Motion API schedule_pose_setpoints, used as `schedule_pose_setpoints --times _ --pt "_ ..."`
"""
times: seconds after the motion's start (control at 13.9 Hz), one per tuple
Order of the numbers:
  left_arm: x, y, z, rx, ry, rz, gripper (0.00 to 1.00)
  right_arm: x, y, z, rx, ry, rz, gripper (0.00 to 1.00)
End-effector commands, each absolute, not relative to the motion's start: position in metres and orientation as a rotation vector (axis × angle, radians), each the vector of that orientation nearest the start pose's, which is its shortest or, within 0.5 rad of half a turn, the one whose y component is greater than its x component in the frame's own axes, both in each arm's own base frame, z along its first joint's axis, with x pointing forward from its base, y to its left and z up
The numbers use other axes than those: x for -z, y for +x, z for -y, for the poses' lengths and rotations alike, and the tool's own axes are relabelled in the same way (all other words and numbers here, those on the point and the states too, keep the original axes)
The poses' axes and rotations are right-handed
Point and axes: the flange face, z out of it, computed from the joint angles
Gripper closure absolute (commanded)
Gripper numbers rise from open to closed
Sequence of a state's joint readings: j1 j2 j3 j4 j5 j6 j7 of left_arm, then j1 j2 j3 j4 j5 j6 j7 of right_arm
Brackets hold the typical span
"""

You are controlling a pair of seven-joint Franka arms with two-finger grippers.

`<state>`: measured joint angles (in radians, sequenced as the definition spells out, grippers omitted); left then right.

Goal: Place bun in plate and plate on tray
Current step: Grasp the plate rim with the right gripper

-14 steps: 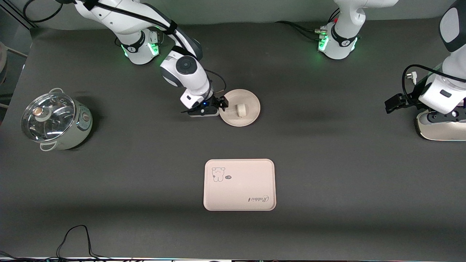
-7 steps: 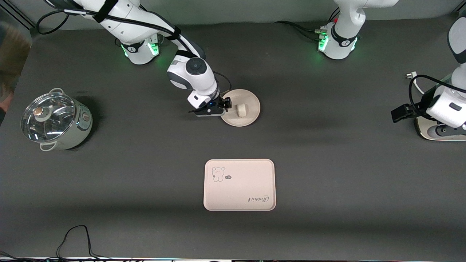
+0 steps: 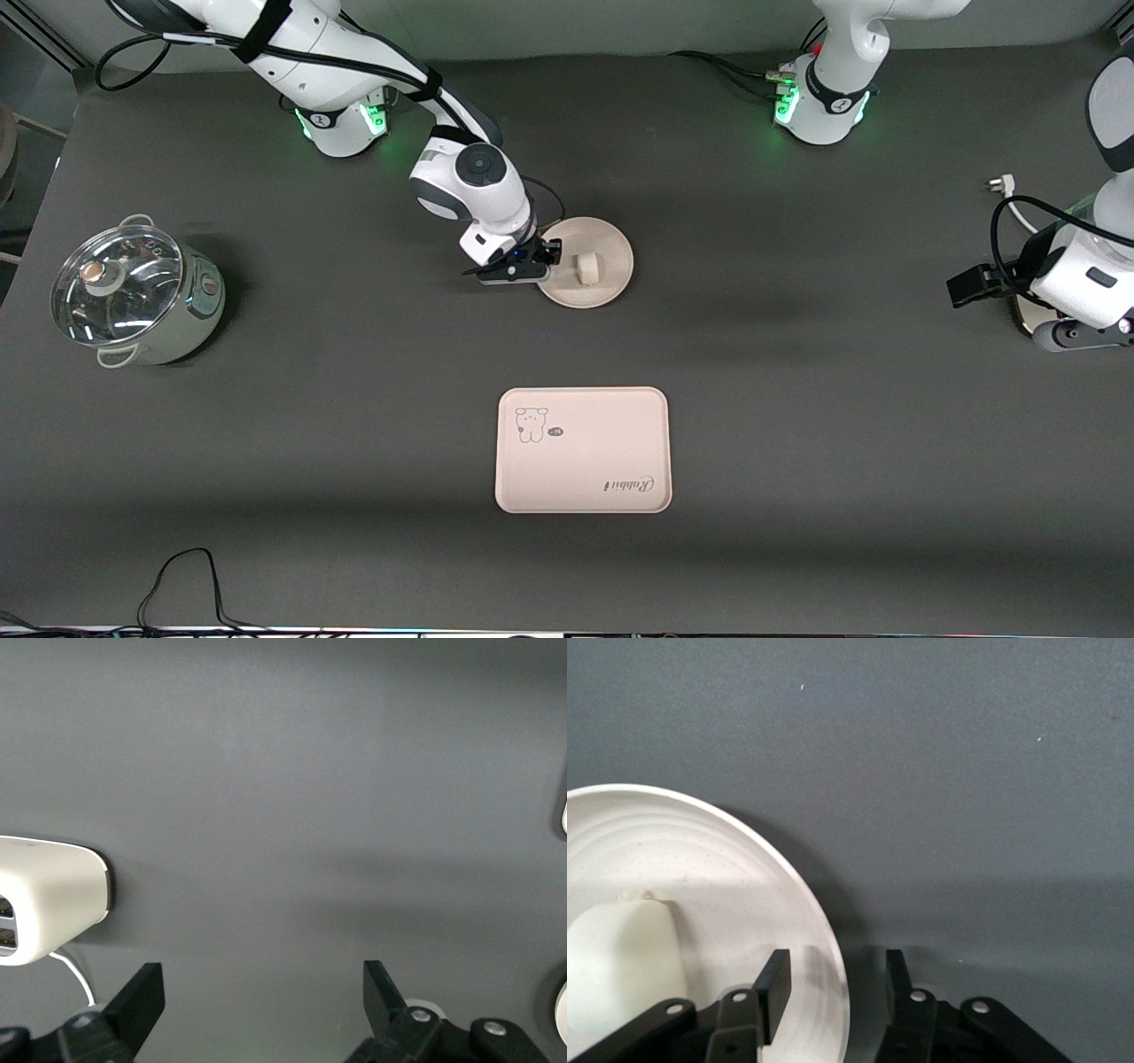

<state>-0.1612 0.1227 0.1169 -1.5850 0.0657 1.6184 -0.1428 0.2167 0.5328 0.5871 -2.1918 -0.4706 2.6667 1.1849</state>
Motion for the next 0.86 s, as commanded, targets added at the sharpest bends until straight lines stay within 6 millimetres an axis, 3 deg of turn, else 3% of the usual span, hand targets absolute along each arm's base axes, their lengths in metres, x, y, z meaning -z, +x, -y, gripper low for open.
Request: schedule_pose_setpoints --times 0.0,0.36,0.79 --pt "-0.558 0.591 0.025 -0.14 -3.031 0.134 0.0 -0.183 0.373 -0.423 0.007 -3.037 -0.08 0.56" --pt "-0.557 0.589 0.027 -0.168 -3.029 0.126 0.0 -0.182 0.374 -0.423 0.003 -3.036 -0.084 1.0" --pt "-0.553 0.591 0.024 -0.178 -3.028 0.114 0.0 -0.2 0.394 -0.429 0.047 -3.012 -0.123 1.0"
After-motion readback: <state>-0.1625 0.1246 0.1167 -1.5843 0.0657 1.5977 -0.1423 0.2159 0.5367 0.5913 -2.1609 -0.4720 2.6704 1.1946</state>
